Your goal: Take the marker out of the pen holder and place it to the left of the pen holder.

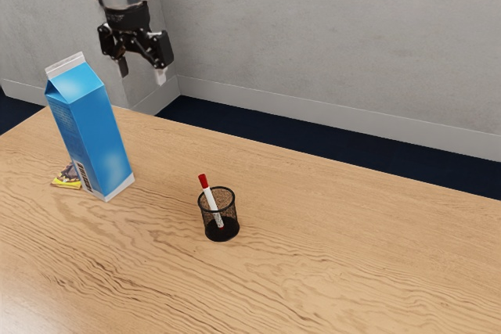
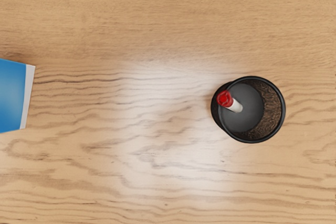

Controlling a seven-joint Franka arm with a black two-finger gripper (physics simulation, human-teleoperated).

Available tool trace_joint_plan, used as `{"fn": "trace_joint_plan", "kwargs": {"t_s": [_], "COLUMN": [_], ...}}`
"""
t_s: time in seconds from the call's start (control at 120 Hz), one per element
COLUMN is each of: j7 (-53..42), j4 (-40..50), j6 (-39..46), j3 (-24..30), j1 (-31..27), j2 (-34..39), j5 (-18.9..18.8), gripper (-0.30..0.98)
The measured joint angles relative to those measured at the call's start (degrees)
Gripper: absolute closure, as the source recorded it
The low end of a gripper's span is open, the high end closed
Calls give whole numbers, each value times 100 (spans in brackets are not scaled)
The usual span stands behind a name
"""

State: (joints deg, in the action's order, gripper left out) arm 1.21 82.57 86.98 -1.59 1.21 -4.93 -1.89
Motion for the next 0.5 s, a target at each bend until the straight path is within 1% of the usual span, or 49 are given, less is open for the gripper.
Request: {"fn": "trace_joint_plan", "kwargs": {"t_s": [0.175, 0.267, 0.358, 0.392, 0.45, 0.5], "j7": [20, 28, 36, 42, 55, 63], "j4": [-18, -19, 38, 275, 1022, 1404], "j6": [-6, -2, 46, 147, 515, 797], "j3": [-14, -147, -150, -196, -326, -368], "j1": [-2, 1, -35, 5, 14, -26], "j2": [-141, -202, -251, -252, -226, -236], "j5": [58, 108, 168, 266, 534, 687], "gripper": [0, 0, 0, 0, 0, 0]}}
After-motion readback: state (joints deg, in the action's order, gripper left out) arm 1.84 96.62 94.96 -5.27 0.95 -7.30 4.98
